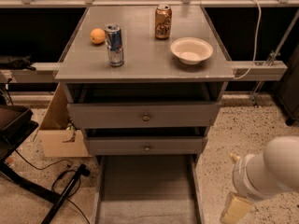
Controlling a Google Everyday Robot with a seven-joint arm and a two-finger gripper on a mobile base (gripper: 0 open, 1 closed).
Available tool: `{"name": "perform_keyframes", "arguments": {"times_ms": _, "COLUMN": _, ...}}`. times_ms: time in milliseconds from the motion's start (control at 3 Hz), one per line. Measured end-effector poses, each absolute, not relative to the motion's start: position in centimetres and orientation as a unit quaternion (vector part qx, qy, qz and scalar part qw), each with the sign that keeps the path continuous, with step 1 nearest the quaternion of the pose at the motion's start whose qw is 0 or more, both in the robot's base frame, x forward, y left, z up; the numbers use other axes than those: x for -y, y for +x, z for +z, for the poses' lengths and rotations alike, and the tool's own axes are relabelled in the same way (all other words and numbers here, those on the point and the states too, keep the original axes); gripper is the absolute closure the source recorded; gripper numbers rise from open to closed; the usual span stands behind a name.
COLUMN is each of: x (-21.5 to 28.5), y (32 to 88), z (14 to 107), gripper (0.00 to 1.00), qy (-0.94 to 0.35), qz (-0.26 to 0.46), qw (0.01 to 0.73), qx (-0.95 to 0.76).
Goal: Close bottom drawer
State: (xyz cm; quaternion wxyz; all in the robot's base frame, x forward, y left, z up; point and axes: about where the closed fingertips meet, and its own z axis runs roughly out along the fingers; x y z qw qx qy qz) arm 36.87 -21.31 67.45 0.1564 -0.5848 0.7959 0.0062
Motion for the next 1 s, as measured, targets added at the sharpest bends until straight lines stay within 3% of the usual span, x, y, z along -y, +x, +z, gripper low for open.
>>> {"name": "perform_keyframes", "arguments": {"times_ms": 333, "x": 22.30, "y": 36.85, "z": 58.17, "gripper": 0.00, "qy": -0.564, "qz": 0.064, "qw": 0.136, "qx": -0.812}}
{"name": "perform_keyframes", "arguments": {"times_ms": 1000, "x": 21.68, "y": 36.50, "z": 57.18, "gripper": 0.00, "qy": -0.563, "qz": 0.066, "qw": 0.128, "qx": -0.814}}
